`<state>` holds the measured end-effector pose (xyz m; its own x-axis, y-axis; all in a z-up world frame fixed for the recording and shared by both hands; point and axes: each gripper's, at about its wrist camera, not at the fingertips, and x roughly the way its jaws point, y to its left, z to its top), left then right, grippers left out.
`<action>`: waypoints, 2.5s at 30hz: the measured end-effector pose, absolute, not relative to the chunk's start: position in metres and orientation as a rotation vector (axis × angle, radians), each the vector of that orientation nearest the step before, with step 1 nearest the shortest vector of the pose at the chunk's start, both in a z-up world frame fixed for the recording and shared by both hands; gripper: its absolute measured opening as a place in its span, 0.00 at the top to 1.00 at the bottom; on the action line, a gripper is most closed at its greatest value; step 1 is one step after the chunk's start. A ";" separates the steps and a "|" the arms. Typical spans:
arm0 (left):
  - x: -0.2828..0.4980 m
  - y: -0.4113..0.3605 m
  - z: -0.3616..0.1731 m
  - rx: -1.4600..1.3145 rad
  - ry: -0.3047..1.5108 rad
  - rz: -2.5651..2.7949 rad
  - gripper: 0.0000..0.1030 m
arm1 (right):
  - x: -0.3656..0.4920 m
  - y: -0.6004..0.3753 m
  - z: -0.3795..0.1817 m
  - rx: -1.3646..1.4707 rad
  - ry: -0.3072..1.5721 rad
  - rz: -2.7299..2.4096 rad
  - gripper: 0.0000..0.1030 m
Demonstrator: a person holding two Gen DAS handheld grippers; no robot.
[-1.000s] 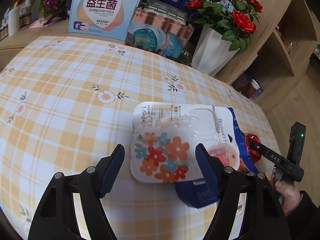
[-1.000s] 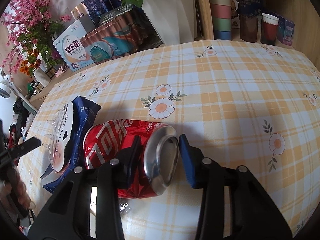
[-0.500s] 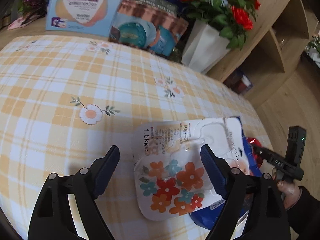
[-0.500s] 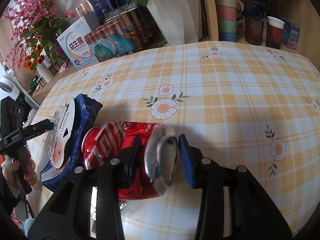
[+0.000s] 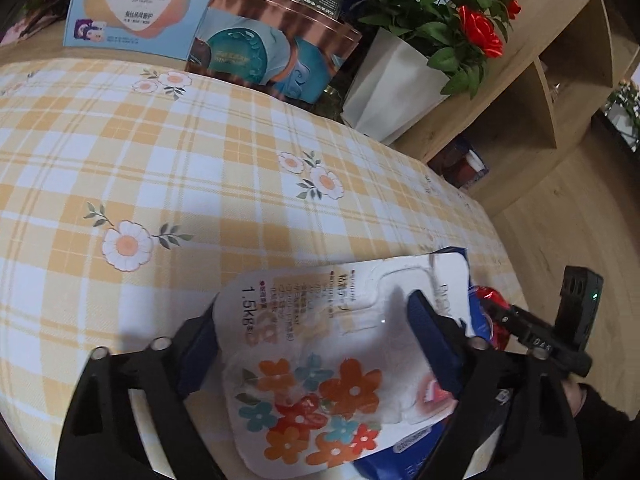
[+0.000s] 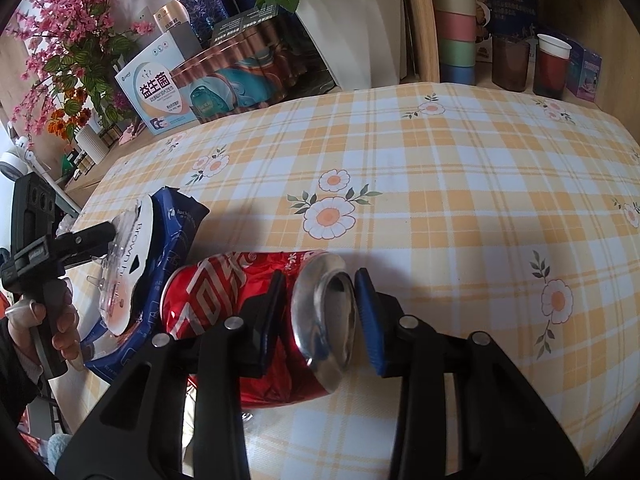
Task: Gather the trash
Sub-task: 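Carry the clear wrapper over the brown bin and open the left tool while the right tool carries the can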
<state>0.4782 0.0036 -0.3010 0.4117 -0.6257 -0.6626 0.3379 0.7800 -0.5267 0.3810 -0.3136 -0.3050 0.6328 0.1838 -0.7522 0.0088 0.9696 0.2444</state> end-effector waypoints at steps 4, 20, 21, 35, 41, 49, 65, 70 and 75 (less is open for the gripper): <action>0.466 0.007 -0.289 -0.334 0.926 -0.600 0.37 | 0.375 -0.313 -0.300 0.220 0.861 0.096 0.67; 0.413 0.021 -0.220 -0.231 0.792 -0.493 0.42 | 0.335 -0.320 -0.255 0.218 0.770 0.064 0.67; 0.409 0.022 -0.214 -0.227 0.782 -0.488 0.42 | 0.332 -0.321 -0.252 0.218 0.766 0.062 0.67; 0.328 0.027 -0.130 -0.123 0.666 -0.450 0.42 | 0.258 -0.319 -0.190 0.217 0.669 0.074 0.67; 0.290 0.028 -0.114 -0.129 0.638 -0.463 0.42 | 0.222 -0.309 -0.174 0.209 0.648 0.093 0.67; 0.244 0.019 -0.108 -0.125 0.634 -0.498 0.42 | 0.178 -0.312 -0.156 0.230 0.620 0.089 0.67; 0.144 0.008 -0.093 -0.087 0.618 -0.561 0.42 | 0.103 -0.320 -0.132 0.250 0.562 0.072 0.67; 0.115 0.012 -0.102 -0.107 0.636 -0.558 0.42 | 0.078 -0.317 -0.129 0.258 0.547 0.076 0.67; 0.084 0.015 -0.116 -0.110 0.666 -0.555 0.41 | 0.057 -0.316 -0.126 0.277 0.525 0.083 0.67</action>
<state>0.0839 0.0151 -0.1164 0.6475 -0.5216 -0.5555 0.4528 0.8497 -0.2700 0.0572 -0.3164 -0.1264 0.8629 0.1482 -0.4831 -0.0073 0.9596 0.2814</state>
